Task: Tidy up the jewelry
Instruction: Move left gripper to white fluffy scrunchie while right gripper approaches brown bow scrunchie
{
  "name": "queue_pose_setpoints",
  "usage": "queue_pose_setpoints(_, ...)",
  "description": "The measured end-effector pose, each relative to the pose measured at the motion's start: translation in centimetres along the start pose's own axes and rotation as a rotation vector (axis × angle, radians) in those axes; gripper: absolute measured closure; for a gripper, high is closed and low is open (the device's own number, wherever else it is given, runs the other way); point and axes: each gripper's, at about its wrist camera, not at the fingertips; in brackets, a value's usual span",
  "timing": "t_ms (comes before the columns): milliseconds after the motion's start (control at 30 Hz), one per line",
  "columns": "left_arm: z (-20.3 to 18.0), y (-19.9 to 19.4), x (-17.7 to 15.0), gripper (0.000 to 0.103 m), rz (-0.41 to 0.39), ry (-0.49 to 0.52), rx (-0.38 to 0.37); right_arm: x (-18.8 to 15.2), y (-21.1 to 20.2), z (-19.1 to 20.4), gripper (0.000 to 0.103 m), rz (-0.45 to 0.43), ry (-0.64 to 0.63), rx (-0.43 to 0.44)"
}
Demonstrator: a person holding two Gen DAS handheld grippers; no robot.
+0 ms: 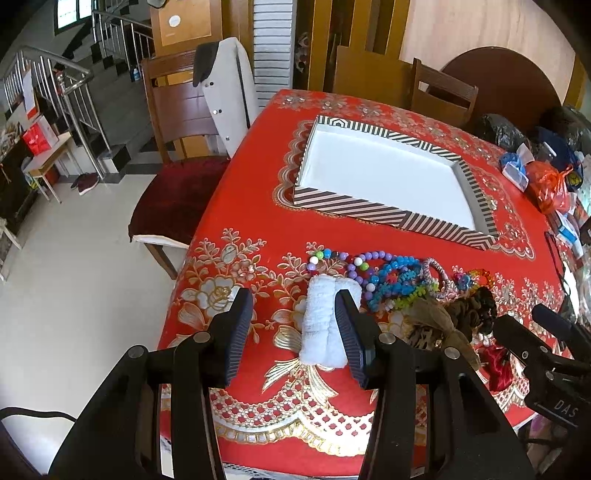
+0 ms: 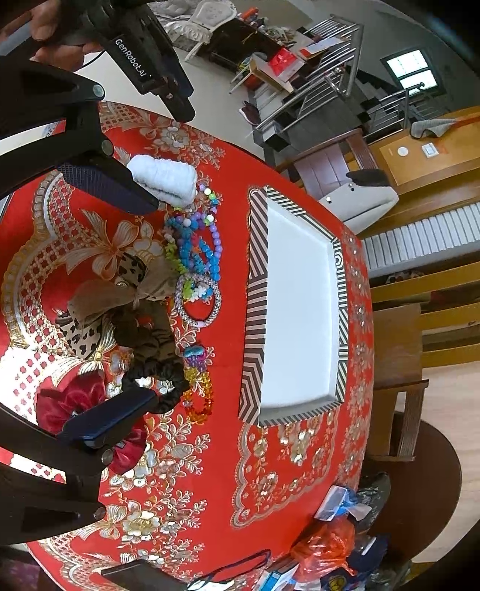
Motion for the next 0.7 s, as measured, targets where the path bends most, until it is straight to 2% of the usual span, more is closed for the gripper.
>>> queue_pose_setpoints(267,0.3,0.4,0.1,0.057,0.020,-0.001,0.002,0.0,-0.2,-0.7,0.010,0.002,0.002,-0.001)
queue_pose_setpoints(400,1.8,0.8,0.6,0.057,0.044,-0.033,-0.026,-0.1,-0.5,-2.0,0.010,0.002,0.033,-0.021)
queue_pose_setpoints(567,3.8,1.7,0.7,0.054,0.087,-0.078,-0.023,-0.2,-0.7,-3.2,0.010,0.003,0.066,-0.026)
queue_pose_setpoints(700,3.6,2.1,0.4,0.053,0.113,-0.083,-0.028,-0.2,-0.4,-3.5,0.010,0.008,0.073,-0.028)
Point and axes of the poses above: each gripper's, at about its wrist camera, not at the fingertips, and y roughly the way its jaws point, z to its left, x to its top, and after that the axes turned 9 degrees about x, right-handed
